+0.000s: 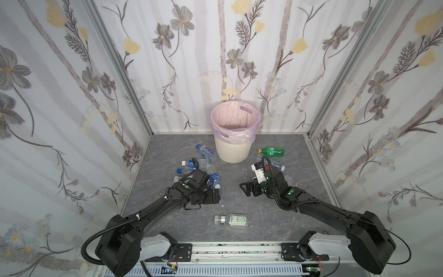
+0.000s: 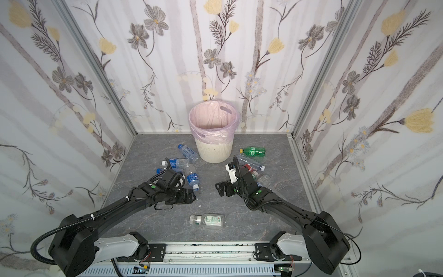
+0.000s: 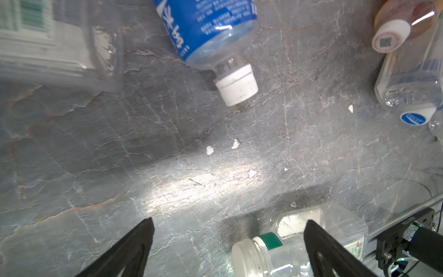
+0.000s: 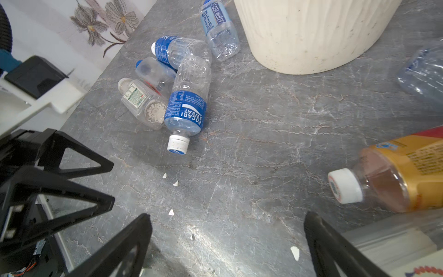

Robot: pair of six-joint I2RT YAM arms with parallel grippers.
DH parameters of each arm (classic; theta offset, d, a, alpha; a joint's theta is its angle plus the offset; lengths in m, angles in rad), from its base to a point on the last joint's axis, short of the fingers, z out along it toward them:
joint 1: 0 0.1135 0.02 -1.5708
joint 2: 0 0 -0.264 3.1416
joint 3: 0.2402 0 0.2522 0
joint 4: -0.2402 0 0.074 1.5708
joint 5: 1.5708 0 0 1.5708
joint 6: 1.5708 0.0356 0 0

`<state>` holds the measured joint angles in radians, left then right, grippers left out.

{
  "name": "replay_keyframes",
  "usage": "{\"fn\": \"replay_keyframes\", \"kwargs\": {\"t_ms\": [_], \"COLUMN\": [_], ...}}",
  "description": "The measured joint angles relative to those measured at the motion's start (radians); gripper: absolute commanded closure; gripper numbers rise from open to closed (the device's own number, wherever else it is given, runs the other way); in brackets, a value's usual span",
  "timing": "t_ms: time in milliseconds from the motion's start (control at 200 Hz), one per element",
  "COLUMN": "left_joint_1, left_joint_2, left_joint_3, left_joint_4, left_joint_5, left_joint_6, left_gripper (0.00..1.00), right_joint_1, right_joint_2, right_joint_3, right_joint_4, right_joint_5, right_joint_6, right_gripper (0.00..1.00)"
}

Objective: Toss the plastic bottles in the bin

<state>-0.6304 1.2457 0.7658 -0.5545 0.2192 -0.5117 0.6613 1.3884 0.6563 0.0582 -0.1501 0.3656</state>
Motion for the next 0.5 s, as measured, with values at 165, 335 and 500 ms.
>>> {"fn": "replay_keyframes", "kwargs": {"t_ms": [165,335,500], "left_joint_1": [-0.061,-0.109,-0.123], "left_joint_2": [0.028,0.064,0.107], "left_joint_3": [0.028,0.076,0.094], "left_joint_4": [0.0,0.0,0.0], "left_joint_5": [0.002,0.0,0.001], "left_joint_6": [0.023,0.064,0.067], "left_gripper": [0.0,0.0,0.0], "right_joint_1": [-0.058,-0.11,-0.125], "right_joint_2": [-0.028,-0.041,-0.048], "right_joint_3": [-0.011,-0.019,-0.023], "right_joint_4": [-0.01,-0.018,-0.018], "right_joint_5": [0.0,-0.009,-0.019], "right_joint_6": [0.011,0.025,0.027], "right_gripper": [0.0,0.0,0.0]}}
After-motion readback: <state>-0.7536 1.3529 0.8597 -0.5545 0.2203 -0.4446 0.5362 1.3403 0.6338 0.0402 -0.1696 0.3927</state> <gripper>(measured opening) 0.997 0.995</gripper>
